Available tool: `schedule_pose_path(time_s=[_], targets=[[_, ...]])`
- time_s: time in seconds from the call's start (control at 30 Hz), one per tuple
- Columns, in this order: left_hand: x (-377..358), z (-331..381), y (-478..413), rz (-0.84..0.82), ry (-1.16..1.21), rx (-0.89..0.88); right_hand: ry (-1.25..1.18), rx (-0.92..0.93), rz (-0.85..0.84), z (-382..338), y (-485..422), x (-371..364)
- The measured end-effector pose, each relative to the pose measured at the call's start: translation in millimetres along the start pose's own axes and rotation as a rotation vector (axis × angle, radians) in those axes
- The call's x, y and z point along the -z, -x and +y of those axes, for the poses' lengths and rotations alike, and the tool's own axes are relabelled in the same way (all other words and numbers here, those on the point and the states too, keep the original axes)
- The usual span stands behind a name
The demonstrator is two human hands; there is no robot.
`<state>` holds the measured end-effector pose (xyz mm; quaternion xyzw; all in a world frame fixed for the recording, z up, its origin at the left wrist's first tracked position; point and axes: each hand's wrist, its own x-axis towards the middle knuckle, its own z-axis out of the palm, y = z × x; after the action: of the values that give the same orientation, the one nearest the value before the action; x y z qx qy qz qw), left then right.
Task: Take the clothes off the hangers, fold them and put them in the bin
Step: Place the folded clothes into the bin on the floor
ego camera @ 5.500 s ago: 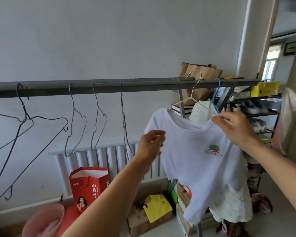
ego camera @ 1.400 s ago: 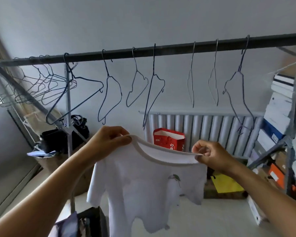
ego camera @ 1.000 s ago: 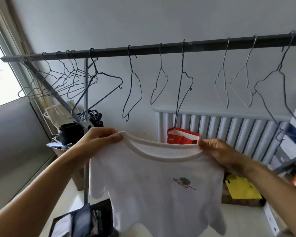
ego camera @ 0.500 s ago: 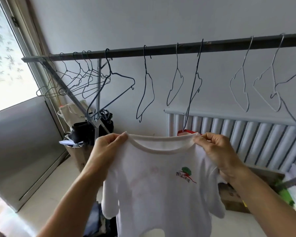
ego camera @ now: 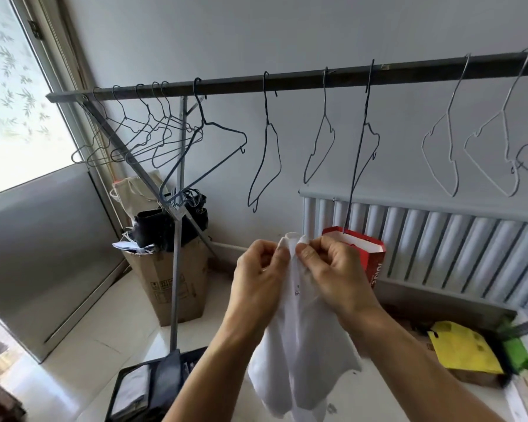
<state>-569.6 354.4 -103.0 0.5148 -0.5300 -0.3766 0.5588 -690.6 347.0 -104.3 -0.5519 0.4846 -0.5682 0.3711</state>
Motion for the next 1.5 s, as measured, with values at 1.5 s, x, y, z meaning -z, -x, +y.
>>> schedule_pose_path(time_s=[1.5], targets=[[16,36,-33,-0.484,-0.214,-0.266,0.053,0.073,-0.424,-15,-5,77]])
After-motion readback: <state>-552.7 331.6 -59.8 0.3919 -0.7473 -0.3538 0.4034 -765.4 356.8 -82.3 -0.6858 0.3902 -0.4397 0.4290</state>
